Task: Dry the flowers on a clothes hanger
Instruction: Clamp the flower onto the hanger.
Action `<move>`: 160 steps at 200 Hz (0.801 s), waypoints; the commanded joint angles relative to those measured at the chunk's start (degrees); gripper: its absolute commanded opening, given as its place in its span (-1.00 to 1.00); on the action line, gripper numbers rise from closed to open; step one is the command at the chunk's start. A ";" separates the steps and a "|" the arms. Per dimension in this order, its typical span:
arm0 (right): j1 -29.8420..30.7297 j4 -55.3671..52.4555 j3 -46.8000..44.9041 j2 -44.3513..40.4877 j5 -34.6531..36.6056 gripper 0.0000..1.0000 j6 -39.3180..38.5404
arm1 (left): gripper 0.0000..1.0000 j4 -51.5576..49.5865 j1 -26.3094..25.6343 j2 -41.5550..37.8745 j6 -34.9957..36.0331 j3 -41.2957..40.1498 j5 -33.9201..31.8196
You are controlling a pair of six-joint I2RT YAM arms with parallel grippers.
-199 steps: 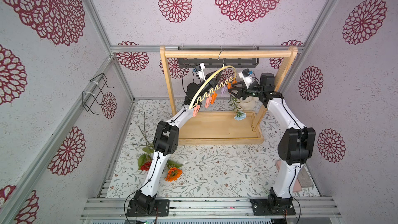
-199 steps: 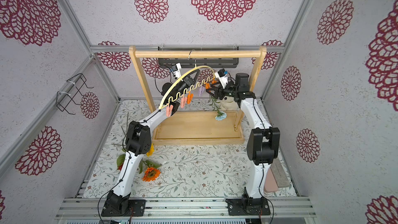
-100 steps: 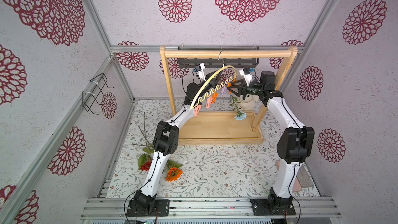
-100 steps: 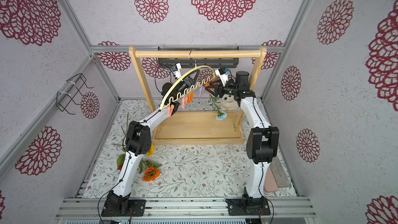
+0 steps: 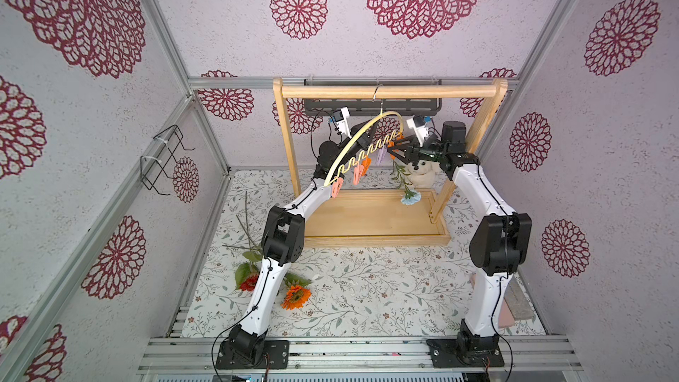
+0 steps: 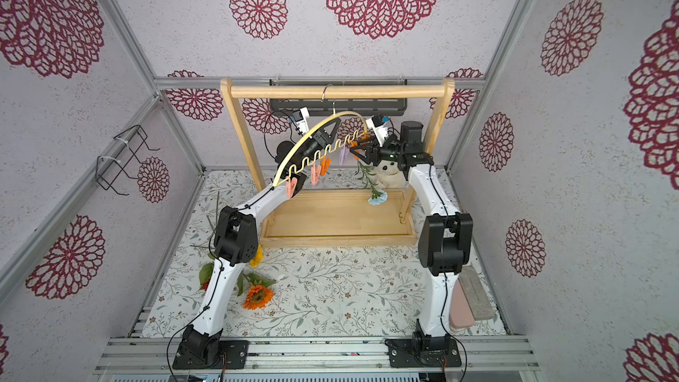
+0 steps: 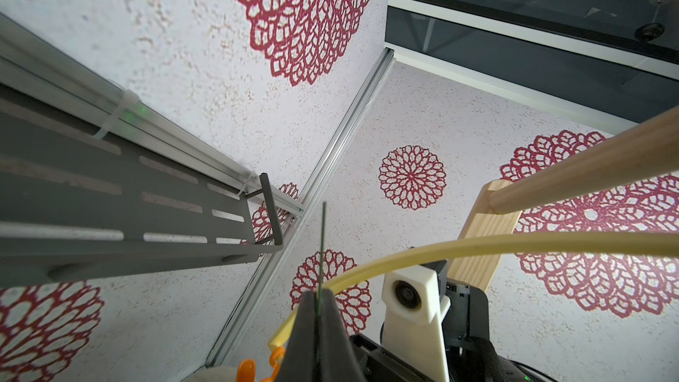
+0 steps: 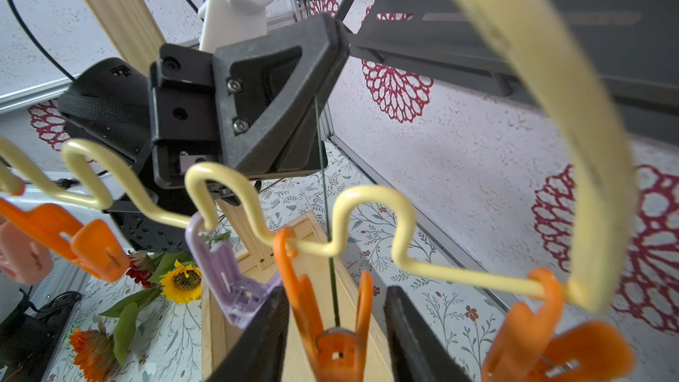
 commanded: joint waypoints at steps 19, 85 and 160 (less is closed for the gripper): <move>-0.20 1.30 3.27 0.68 -1.04 -0.45 0.75 | -1.00 2.34 -0.17 -3.47 -1.54 -0.41 -1.74; -0.16 5.27 0.28 -0.75 -0.39 -0.63 1.28 | -1.00 5.37 -0.10 -3.82 -8.25 -3.50 -10.35; -0.15 8.15 -1.76 -1.56 -0.21 -0.63 1.62 | -1.00 5.90 -0.03 -3.70 -11.24 -4.65 -13.25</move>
